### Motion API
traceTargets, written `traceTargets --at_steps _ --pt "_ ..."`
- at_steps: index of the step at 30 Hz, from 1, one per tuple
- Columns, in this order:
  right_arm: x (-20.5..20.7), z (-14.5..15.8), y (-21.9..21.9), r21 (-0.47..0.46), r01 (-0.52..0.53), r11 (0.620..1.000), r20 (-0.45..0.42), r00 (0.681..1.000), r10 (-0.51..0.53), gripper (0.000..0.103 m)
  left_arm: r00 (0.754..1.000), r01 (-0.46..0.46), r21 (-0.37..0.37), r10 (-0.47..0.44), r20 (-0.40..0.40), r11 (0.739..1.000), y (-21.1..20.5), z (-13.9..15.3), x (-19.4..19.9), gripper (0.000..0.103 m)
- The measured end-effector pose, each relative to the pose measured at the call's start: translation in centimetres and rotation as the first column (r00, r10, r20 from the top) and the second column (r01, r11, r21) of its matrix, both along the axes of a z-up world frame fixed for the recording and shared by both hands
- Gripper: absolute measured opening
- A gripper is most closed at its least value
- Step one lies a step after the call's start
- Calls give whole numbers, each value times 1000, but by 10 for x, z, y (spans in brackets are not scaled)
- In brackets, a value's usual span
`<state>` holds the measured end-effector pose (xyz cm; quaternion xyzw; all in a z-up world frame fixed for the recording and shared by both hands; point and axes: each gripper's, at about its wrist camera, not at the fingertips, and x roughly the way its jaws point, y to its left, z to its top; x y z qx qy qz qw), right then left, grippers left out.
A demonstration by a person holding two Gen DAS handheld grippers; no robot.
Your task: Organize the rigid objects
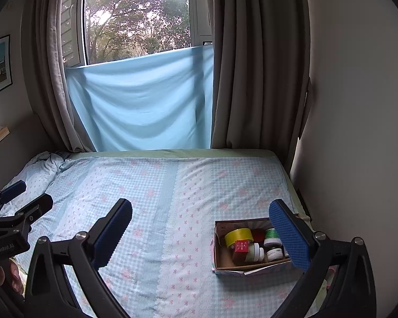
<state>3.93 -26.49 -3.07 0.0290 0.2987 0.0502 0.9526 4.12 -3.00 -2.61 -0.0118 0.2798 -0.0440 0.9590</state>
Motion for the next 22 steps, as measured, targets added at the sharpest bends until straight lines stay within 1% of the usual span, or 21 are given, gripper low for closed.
traceTargets --at_steps 4,7,9,11,14,19,22 --pt "0 -1 0 1 7 1000 0 1000 -7 103 1000 -19 27 18 16 999 -2 1 -1 103" --pt "-1 0 2 0 9 1000 4 1000 -9 103 998 -39 58 36 43 998 -6 2 -4 103" --pt "-2 0 1 0 9 1000 5 1000 -9 103 996 -53 64 49 69 997 -6 4 -7 103" --pt "-2 1 2 0 10 1000 8 1000 -10 103 994 -69 57 63 93 996 -4 6 -9 103" --pt "-1 1 3 -1 11 1000 12 1000 -11 103 991 -89 40 85 105 995 0 8 -8 103" --pt "1 1 3 -4 11 1000 5 1000 -11 103 993 -81 8 80 88 997 6 6 -3 103" --pt "5 0 4 -4 15 1000 -4 1000 -15 103 996 -59 2 59 66 998 8 4 3 103"
